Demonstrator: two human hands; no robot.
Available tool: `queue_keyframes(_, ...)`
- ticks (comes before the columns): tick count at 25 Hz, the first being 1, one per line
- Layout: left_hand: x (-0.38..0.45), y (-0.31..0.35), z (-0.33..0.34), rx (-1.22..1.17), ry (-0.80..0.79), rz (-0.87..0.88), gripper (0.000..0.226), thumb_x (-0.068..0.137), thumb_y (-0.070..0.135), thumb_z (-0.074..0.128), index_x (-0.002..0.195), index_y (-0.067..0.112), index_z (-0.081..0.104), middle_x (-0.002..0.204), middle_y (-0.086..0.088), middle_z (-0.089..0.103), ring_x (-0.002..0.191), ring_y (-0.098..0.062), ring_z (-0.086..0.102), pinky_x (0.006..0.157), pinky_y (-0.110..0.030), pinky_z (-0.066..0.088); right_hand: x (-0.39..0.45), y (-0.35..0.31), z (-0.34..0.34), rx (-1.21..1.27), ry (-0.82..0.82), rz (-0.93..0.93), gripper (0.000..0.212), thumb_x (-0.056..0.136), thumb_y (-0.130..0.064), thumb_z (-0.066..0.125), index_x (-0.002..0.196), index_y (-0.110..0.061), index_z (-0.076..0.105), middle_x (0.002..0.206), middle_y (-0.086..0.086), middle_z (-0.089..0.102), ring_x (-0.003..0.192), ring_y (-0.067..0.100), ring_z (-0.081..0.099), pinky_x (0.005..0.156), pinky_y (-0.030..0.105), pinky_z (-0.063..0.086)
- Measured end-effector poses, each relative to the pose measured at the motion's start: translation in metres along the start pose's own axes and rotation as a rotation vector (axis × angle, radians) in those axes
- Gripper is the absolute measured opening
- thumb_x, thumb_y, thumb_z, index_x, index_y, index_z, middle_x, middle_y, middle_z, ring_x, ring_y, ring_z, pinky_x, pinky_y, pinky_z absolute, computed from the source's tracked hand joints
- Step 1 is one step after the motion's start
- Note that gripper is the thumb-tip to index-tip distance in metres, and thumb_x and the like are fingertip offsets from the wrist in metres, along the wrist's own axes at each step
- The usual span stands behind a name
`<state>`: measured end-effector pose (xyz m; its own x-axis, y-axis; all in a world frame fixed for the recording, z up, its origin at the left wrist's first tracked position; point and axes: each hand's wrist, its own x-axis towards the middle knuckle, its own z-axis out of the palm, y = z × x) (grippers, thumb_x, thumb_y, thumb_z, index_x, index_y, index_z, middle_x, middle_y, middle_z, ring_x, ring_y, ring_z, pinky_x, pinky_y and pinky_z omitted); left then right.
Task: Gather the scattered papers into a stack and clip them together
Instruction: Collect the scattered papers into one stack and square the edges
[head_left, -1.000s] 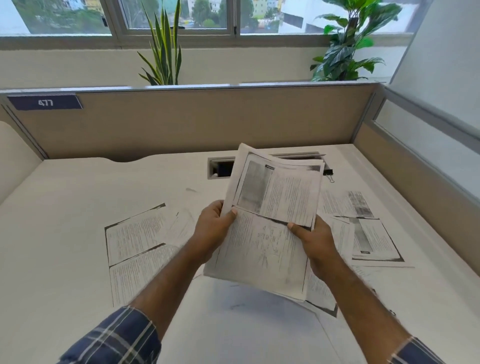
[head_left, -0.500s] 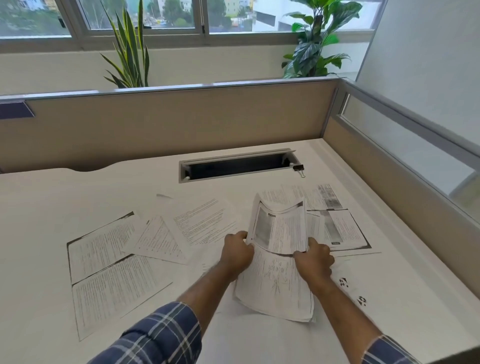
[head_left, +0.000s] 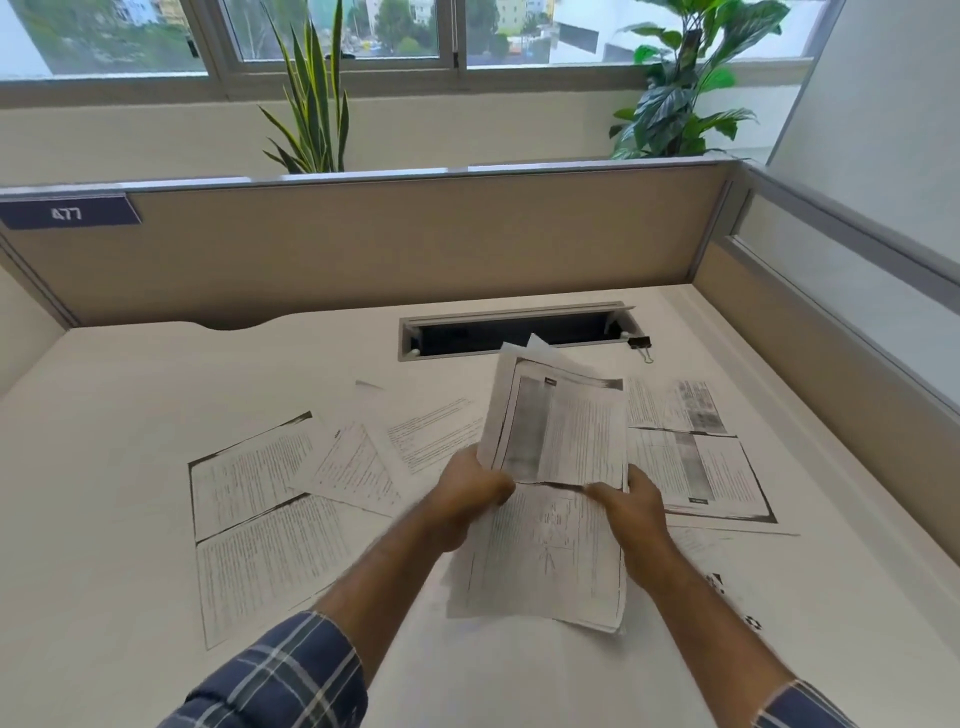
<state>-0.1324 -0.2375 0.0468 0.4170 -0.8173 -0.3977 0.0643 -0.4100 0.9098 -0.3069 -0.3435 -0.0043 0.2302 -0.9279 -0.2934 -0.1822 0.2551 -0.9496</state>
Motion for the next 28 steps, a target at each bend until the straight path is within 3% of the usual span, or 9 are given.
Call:
queue_keyframes(2,-0.011,0.009,-0.02,-0.046,-0.015,0.051,0.041,0.064,-0.007,0.056,0.096,0.016,0.069,0.098,-0.009,0.074,0.095,-0.028,0.07,0.072,-0.036,0.059,-0.001,-0.013,0.005,0.23,-0.12,0.013,0.036,0.082,0.001,0.07,0.116,-0.009,0.061,0.106,0.009,0.072,0.096,0.028,0.07,0.076,0.041,0.06)
queue_keyframes(5,-0.027,0.017,-0.053,-0.057,-0.065,0.12,0.045,0.063,-0.005,0.057,0.104,0.009,0.068,0.106,-0.012,0.072,0.104,-0.031,0.067,0.085,-0.044,0.057,0.0,-0.037,0.011,0.372,-0.326,-0.039,0.043,0.079,-0.003,0.074,0.117,-0.011,0.056,0.114,0.013,0.071,0.101,0.03,0.07,0.078,0.044,0.06)
queue_keyframes(8,-0.04,0.019,-0.082,-0.037,-0.095,0.181,0.04,0.071,-0.003,0.062,0.11,0.006,0.065,0.107,-0.01,0.072,0.106,-0.028,0.068,0.086,-0.039,0.058,-0.005,-0.06,0.018,0.325,-0.522,-0.117,0.044,0.063,-0.015,0.085,0.105,-0.018,0.073,0.11,0.008,0.076,0.101,0.029,0.072,0.075,0.037,0.061)
queue_keyframes(11,-0.052,0.018,-0.104,-0.006,-0.068,0.277,0.035,0.078,0.007,0.075,0.11,0.019,0.068,0.1,0.0,0.075,0.099,-0.019,0.072,0.073,-0.029,0.062,-0.012,-0.076,0.026,0.223,-0.562,-0.229,0.038,0.059,-0.017,0.088,0.096,-0.019,0.078,0.105,0.008,0.077,0.099,0.03,0.073,0.074,0.036,0.061)
queue_keyframes(14,-0.061,0.017,-0.122,-0.009,0.003,0.371,0.038,0.08,0.003,0.079,0.103,0.032,0.073,0.102,0.003,0.075,0.101,-0.014,0.072,0.078,-0.033,0.064,-0.025,-0.081,0.035,0.138,-0.58,-0.349,0.036,0.064,-0.015,0.087,0.098,-0.018,0.078,0.105,0.008,0.076,0.098,0.026,0.073,0.074,0.035,0.06)
queue_keyframes(18,-0.07,0.013,-0.128,0.002,-0.07,0.425,0.05,0.077,0.007,0.083,0.101,0.049,0.073,0.107,0.01,0.074,0.105,-0.007,0.069,0.077,-0.029,0.061,-0.034,-0.083,0.042,0.047,-0.612,-0.402,0.049,0.057,-0.023,0.091,0.103,-0.03,0.074,0.106,0.002,0.075,0.099,0.017,0.071,0.073,0.032,0.061)
queue_keyframes(24,-0.066,-0.006,-0.117,0.008,0.056,0.423,0.04,0.081,0.016,0.081,0.1,0.05,0.074,0.107,0.008,0.076,0.102,-0.01,0.071,0.087,-0.037,0.061,-0.037,-0.065,0.052,-0.026,-0.576,-0.335,0.043,0.072,0.0,0.082,0.095,-0.036,0.076,0.101,-0.001,0.075,0.105,0.025,0.067,0.075,0.033,0.061)
queue_keyframes(28,-0.065,-0.019,-0.111,-0.003,0.232,0.455,0.028,0.085,0.024,0.078,0.093,0.051,0.074,0.099,0.01,0.077,0.092,-0.008,0.072,0.074,-0.028,0.063,-0.041,-0.056,0.061,-0.043,-0.482,-0.418,0.032,0.083,-0.006,0.074,0.089,-0.038,0.076,0.096,-0.003,0.076,0.096,0.021,0.07,0.072,0.032,0.062)
